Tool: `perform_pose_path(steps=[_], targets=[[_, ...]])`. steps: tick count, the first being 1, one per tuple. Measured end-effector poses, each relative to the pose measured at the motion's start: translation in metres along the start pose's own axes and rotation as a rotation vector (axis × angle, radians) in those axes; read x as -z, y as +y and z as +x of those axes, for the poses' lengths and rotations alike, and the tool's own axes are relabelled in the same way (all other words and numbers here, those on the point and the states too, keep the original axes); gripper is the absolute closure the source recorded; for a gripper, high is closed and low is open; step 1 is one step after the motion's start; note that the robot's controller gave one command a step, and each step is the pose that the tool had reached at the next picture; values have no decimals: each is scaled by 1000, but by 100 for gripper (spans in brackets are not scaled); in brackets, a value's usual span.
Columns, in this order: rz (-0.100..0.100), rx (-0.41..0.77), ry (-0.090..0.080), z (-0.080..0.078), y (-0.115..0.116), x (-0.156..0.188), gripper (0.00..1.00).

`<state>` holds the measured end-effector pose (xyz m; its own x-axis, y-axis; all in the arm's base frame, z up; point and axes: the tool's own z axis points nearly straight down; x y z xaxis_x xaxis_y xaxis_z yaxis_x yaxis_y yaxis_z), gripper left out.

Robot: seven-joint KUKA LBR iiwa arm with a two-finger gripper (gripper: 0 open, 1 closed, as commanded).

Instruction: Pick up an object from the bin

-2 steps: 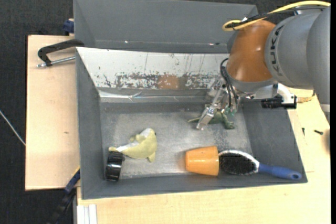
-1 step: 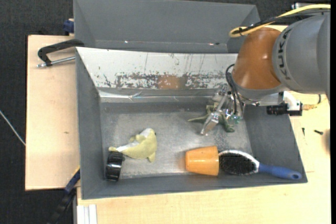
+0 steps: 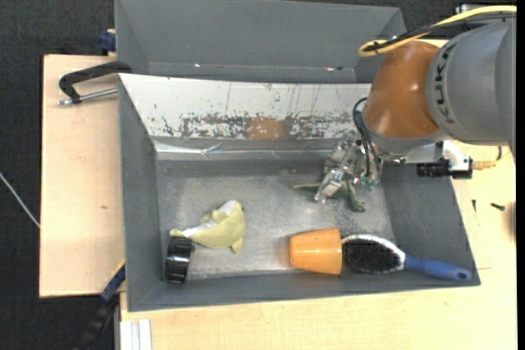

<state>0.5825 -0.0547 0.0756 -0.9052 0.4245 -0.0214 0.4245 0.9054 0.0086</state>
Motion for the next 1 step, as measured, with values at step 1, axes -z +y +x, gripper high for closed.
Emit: perform_pose_path(steps=[1], targets=[[4, 1, 11, -3, 2, 52, 100]])
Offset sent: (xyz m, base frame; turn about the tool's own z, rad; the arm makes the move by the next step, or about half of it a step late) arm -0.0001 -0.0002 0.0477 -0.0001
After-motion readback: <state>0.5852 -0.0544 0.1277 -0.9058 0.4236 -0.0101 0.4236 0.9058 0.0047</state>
